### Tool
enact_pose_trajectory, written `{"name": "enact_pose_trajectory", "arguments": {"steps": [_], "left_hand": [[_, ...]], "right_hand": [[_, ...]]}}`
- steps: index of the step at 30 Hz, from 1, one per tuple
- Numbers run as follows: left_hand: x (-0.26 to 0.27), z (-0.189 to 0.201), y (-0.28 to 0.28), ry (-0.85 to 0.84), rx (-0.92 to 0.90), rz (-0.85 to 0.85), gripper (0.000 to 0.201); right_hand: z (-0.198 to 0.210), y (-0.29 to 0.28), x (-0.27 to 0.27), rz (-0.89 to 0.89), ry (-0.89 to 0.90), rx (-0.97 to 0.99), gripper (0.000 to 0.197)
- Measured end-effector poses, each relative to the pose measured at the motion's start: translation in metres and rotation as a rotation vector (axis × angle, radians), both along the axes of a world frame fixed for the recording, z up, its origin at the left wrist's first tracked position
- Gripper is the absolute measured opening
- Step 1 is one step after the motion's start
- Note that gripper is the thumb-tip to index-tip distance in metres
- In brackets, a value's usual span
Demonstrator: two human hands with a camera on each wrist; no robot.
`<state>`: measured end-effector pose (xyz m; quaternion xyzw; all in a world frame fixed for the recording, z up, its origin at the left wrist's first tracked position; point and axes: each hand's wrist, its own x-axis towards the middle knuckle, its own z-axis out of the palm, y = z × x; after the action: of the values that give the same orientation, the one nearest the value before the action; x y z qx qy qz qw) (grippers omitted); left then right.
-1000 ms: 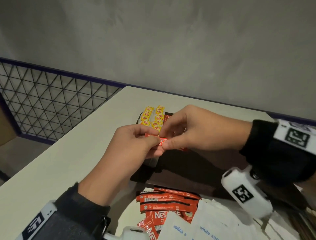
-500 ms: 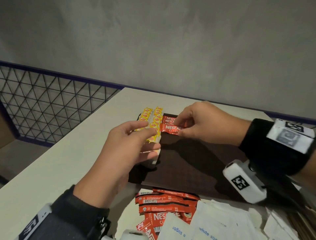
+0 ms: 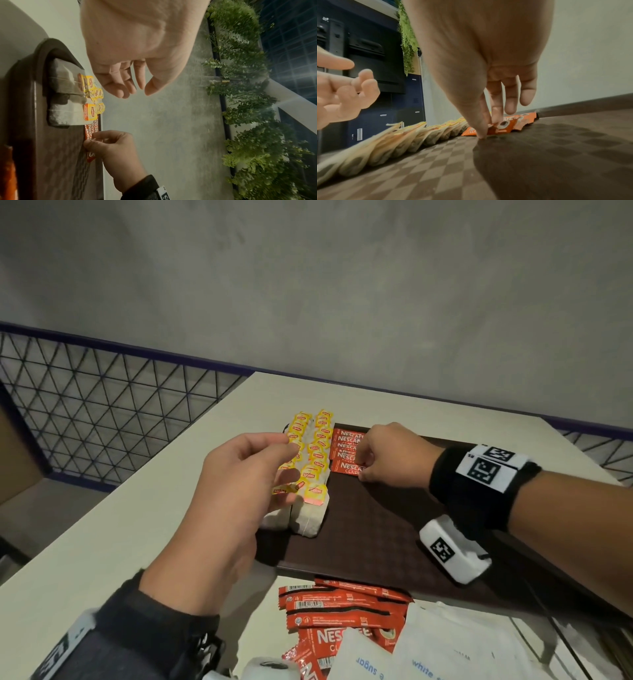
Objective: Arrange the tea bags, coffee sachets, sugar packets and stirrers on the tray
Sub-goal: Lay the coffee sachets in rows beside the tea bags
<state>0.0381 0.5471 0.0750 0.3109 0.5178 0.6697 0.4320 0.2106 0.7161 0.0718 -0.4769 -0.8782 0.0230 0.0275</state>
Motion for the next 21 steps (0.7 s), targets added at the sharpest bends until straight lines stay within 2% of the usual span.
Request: {"name": "enact_pose_trajectory", "arguments": {"steps": [8,12,14,17,19,21], "left_hand": [[-0.003,-0.003,0.003,0.024,0.002,0.011,0.006],[-0.001,-0.001,0.003,0.022,0.000,0.005,0.004],[0.000,0.001,0.003,0.017,0.005,0.002,0.005],[-0.005,0.005,0.001,0.013,0.017,0.010,0.005],[-0.012,0.010,0.000,0.000,0.027,0.036,0.005],[-0.022,0.014,-0.001,-0.015,0.033,0.081,0.006]], "right_hand": [[-0.003,0.015,-0.005,-0.005,0.002,0.049,0.025],[0.010,0.004,-0.006,0.029,0.061,0.082,0.030],[0.026,-0.020,-0.008,0.093,0.112,0.102,0.020],[0.050,-0.081,-0.009,0.249,0.168,-0.105,0.007],[0.057,-0.126,-0.009,0.358,0.088,-0.258,0.008],[0.052,-0.156,-0.009,0.445,-0.080,-0.244,0.020]]}}
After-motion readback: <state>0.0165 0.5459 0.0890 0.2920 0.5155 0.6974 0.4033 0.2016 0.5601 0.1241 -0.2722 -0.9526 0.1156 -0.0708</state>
